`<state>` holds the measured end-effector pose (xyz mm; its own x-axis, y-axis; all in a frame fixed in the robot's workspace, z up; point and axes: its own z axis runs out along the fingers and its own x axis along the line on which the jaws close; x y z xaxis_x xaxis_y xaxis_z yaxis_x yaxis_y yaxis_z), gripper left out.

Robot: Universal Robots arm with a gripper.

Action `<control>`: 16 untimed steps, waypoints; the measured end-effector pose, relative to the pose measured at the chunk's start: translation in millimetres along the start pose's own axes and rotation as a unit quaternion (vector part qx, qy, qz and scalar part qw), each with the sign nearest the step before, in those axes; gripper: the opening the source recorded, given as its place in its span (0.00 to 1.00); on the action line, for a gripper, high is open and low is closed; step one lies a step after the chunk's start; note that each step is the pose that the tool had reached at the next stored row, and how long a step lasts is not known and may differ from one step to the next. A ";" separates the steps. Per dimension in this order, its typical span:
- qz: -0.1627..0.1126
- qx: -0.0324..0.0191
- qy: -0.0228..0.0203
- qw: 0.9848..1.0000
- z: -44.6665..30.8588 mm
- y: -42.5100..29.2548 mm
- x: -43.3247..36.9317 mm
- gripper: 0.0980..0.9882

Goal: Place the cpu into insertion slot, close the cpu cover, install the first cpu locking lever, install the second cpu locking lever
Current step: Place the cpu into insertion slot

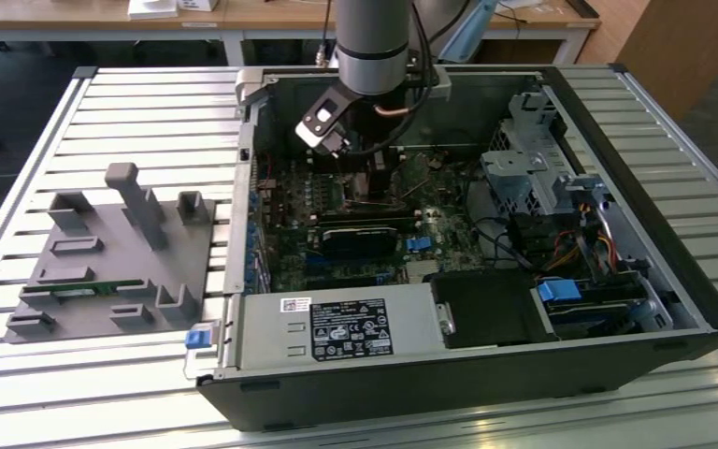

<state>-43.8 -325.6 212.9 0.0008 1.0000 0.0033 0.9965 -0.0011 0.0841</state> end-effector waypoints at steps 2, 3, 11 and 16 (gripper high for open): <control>0.000 0.000 0.000 1.000 1.3 -0.1 0.3 0.50; 0.000 0.000 0.000 1.000 1.9 -0.2 0.6 0.50; 0.002 0.000 0.000 1.000 7.3 -0.7 2.3 0.50; 0.002 0.000 -0.001 1.000 10.9 -1.0 3.7 0.50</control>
<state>-43.9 -321.9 202.0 0.0057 1.0000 0.0020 0.9965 -0.0059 0.0832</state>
